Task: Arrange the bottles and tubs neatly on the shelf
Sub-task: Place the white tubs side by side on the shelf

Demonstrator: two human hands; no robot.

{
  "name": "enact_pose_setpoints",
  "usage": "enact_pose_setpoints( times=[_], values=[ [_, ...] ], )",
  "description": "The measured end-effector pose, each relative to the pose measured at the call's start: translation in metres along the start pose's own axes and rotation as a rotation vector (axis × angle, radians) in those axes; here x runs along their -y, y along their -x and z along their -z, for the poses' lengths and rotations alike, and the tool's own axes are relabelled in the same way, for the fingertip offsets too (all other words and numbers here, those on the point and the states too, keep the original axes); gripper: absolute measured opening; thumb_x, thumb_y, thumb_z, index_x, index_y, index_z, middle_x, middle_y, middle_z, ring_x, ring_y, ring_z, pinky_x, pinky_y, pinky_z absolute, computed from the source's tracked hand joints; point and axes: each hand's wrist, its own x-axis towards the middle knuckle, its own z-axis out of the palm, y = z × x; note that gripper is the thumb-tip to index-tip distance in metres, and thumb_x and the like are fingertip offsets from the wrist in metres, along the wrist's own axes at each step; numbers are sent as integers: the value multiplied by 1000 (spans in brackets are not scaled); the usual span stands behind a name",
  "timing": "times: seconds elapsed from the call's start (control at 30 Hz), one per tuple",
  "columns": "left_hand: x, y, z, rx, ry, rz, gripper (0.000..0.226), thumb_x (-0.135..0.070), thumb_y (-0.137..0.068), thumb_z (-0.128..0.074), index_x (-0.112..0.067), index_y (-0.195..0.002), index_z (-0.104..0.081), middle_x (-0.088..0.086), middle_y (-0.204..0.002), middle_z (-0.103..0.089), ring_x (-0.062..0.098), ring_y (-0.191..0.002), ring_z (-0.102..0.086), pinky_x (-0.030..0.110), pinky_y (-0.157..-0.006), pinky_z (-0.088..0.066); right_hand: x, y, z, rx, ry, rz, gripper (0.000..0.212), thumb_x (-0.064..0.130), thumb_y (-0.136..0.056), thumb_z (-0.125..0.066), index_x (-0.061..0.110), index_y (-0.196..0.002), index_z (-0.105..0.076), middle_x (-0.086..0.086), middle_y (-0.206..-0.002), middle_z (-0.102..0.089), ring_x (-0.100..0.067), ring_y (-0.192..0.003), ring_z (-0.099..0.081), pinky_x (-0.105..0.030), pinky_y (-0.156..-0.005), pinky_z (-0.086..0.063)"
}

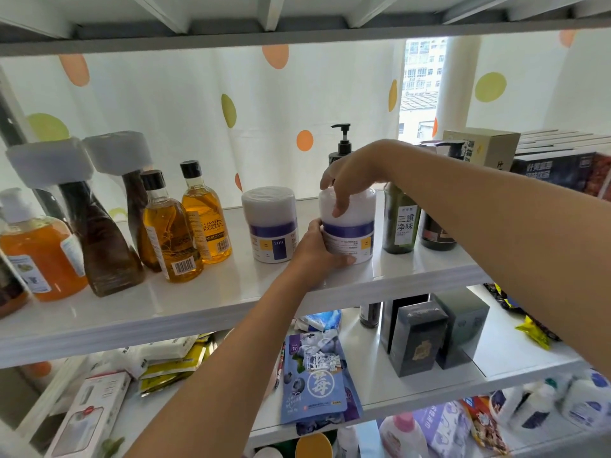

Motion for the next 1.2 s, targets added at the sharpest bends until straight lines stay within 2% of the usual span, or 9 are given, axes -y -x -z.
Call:
enact_pose_setpoints(
  times=[0.13,0.3,0.37,0.43,0.6,0.7,0.93,1.03,1.2],
  values=[
    [-2,1,0,9,28,11,85,-13,-74,-82,-22,-143,-33,-2,-140,-52,18,-124,-51,28,-91,-44,-2,-1,1,32,26,-12,72,9,-81,-71,19,-146,-41,-5,-145,-44,-31,-130,-44,-47,-105,-44],
    [-4,3,1,18,25,24,81,-11,-77,-80,-20,-143,-34,-1,-140,-52,20,-126,-51,29,-93,-46,-2,-8,-2,-47,95,-36,69,59,-78,-67,19,-132,-52,-3,-132,-55,-29,-120,-53,-48,-99,-48],
    [-4,3,1,16,21,24,79,-11,-77,-79,-20,-142,-35,-1,-140,-53,19,-126,-51,27,-90,-44,0,-12,-4,-68,171,-68,59,66,-73,-66,23,-110,-55,-3,-115,-59,-29,-106,-59,-47,-92,-52],
    [-4,3,1,18,13,15,78,-12,-77,-79,-20,-142,-35,-1,-140,-52,20,-127,-51,26,-90,-44,0,-14,-5,-72,191,-67,52,64,-72,-69,25,-103,-53,-3,-108,-59,-28,-100,-59,-46,-89,-53],
    [-3,3,1,24,36,7,78,-16,-76,-81,-20,-140,-37,-1,-139,-53,18,-124,-53,28,-92,-46,2,-7,2,52,152,-32,65,38,-78,-75,20,-135,-51,-4,-128,-58,-30,-114,-58,-46,-95,-52],
    [-2,3,1,27,60,-3,80,-17,-75,-82,-21,-140,-37,-1,-138,-54,15,-120,-54,25,-87,-46,1,-5,6,77,143,-31,69,27,-77,-77,21,-139,-48,-4,-134,-55,-31,-118,-54,-46,-96,-52],
    [-4,3,0,-36,19,-22,77,-29,-69,-86,-29,-129,-38,-14,-120,-54,9,-107,-54,21,-82,-44,5,-7,-1,-51,88,-41,85,67,-71,-70,22,-140,-48,-1,-140,-52,-31,-119,-55,-47,-95,-51],
    [-4,2,-1,-45,15,-15,75,-29,-69,-86,-30,-127,-38,-13,-120,-53,7,-104,-51,21,-82,-44,5,-10,-2,-44,96,-72,82,73,-70,-66,20,-132,-56,-3,-130,-58,-30,-111,-59,-47,-92,-52],
    [-3,0,0,-4,-4,-9,71,-25,-78,-80,-26,-135,-37,-7,-132,-56,8,-107,-53,23,-85,-44,5,-7,-3,-103,177,-138,79,73,-80,-55,16,-134,-53,-5,-136,-52,-25,-97,-51,-39,-87,-49]
  ],
)
